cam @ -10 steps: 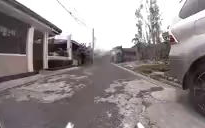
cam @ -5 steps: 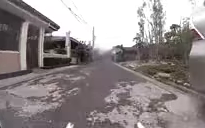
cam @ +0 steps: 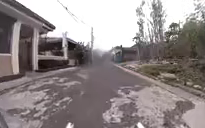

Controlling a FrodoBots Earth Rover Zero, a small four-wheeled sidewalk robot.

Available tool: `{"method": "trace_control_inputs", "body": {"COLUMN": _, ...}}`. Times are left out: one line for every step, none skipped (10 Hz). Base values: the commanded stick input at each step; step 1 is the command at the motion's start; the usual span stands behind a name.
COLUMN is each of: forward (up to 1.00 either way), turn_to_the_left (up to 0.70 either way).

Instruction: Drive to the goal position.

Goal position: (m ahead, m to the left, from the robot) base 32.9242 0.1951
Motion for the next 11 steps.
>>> {"method": "trace_control_inputs", "body": {"forward": 1.00, "turn_to_the_left": 0.00}}
{"method": "trace_control_inputs", "body": {"forward": 0.99, "turn_to_the_left": 0.00}}
{"method": "trace_control_inputs", "body": {"forward": 0.99, "turn_to_the_left": 0.00}}
{"method": "trace_control_inputs", "body": {"forward": 0.99, "turn_to_the_left": 0.00}}
{"method": "trace_control_inputs", "body": {"forward": 0.99, "turn_to_the_left": 0.00}}
{"method": "trace_control_inputs", "body": {"forward": 0.99, "turn_to_the_left": 0.00}}
{"method": "trace_control_inputs", "body": {"forward": 0.98, "turn_to_the_left": 0.00}}
{"method": "trace_control_inputs", "body": {"forward": 0.98, "turn_to_the_left": 0.00}}
{"method": "trace_control_inputs", "body": {"forward": 0.98, "turn_to_the_left": 0.00}}
{"method": "trace_control_inputs", "body": {"forward": 0.98, "turn_to_the_left": 0.00}}
{"method": "trace_control_inputs", "body": {"forward": 0.98, "turn_to_the_left": 0.00}}
